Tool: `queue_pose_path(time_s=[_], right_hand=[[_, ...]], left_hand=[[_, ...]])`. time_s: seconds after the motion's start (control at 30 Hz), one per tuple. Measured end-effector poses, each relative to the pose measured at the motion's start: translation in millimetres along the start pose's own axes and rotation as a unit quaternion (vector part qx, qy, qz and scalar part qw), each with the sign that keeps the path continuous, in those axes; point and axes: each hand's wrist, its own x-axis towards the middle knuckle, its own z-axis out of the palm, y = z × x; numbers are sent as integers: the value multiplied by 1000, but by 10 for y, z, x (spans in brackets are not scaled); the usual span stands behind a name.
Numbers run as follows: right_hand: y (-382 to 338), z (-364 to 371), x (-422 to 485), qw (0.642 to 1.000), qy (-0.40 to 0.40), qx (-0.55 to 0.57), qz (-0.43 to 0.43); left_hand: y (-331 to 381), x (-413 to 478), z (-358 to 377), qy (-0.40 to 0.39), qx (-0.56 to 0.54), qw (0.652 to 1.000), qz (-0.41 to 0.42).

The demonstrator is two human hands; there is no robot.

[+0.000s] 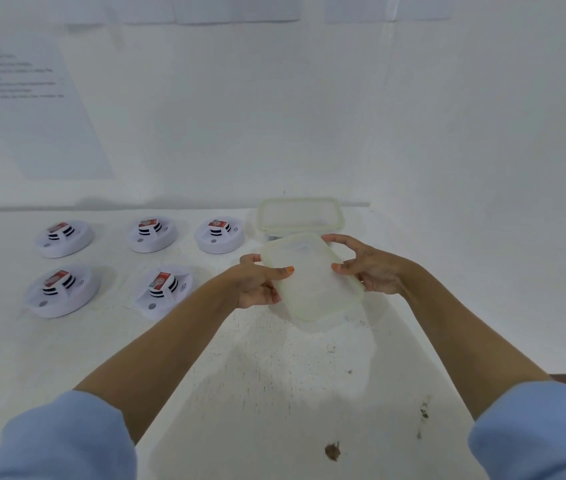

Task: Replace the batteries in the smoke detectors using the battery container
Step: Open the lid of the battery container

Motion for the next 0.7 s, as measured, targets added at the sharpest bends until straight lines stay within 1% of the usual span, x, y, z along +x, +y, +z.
queue_pose_path(time_s=[0.13,0.2,0.33,0.4,0.63,0.7], right_hand=[[22,-1,14,1000,8,10,-1],[19,2,5,1000,9,-2,-2],[-25,-24,-16,999,-8,-32,1],[-31,-31,-19,999,-19,-33,7],[-8,-15,26,1000,-3,-10,9],[18,4,56,1000,1,9,7]], left_hand=[[-9,-5,14,-3,-12,1000,6],[-21,-4,9,-3,-23,1000,15],[-85,-27,-2,-14,-1,997,79],[-109,-46,7,-26,10,995,97],[-129,-8,34,-25,-7,995,95],[-146,-8,34,-13,-12,993,114]])
